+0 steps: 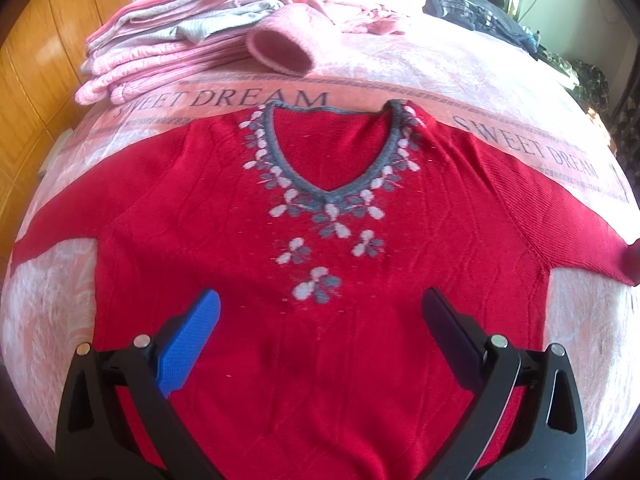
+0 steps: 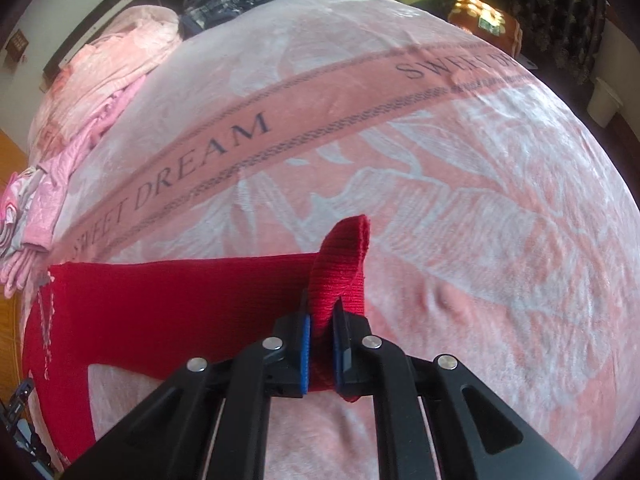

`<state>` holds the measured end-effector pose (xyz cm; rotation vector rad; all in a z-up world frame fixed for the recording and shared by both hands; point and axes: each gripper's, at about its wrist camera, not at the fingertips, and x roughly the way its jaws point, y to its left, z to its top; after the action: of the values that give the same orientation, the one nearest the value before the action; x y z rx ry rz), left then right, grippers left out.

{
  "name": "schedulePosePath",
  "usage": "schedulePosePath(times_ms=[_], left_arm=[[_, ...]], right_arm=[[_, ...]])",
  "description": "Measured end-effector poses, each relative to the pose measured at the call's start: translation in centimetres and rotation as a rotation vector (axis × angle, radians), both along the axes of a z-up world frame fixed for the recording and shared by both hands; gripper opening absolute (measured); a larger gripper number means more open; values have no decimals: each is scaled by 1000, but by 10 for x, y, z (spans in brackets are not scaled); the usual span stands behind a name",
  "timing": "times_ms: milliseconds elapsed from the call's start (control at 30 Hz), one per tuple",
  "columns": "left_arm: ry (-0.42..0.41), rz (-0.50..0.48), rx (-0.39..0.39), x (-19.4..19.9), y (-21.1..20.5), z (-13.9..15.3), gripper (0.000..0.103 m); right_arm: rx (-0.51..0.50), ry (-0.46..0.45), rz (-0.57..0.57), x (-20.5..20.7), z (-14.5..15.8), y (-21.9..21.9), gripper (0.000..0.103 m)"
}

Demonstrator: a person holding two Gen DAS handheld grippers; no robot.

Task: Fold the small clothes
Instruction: 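Fold the gripped sleeve across the sweater body with the right tool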

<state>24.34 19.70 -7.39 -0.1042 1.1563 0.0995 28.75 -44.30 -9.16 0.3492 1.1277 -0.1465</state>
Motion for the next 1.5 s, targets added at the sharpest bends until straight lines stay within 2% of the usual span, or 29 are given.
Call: schedulePosePath(times_ms=[167,267,467,600,733,800,867,933,1000,1033,1100,1167,1300,1433,1500], left_arm=[[11,6,6,1,17,-4,100],[15,1,7,1,23,-7,100],[18,-5,-7,2,31,-11,100],[16,-7,-10,2,34,-13,100],[24,-15,-19,2,32,-17,100],[29,-24,-24,3,28,-19,100],[31,-37,-27,4,22,-19,100],[30,-60,-32,5,13,-18,100],[30,-92,-43,8,0,-18,100],[30,-113,-53,10,-9,-17,100],[28,-154,-78,15,-28,-16,100],[37,-203,-136,23,-54,-15,100],[65,-265,-225,41,-106,-20,100],[118,-291,-229,62,-148,-38,99],[135,-286,-198,71,-162,-48,99]], right_arm=[[-52,2,93,8,6,65,8],[-40,-12,171,13,7,115,8],[51,-59,303,24,8,217,8],[53,-65,363,32,4,275,8],[147,-76,405,39,-4,315,8],[158,-73,426,41,-10,335,9],[173,-66,465,41,-17,351,14],[208,-80,463,36,-16,356,27],[245,-136,443,24,-3,348,30],[246,-156,429,17,4,342,38],[196,-202,377,1,20,327,39],[147,-223,322,-13,29,311,39],[50,-190,226,-25,29,282,39],[-23,-220,150,-25,36,259,39],[-8,-244,165,-23,38,253,39]])
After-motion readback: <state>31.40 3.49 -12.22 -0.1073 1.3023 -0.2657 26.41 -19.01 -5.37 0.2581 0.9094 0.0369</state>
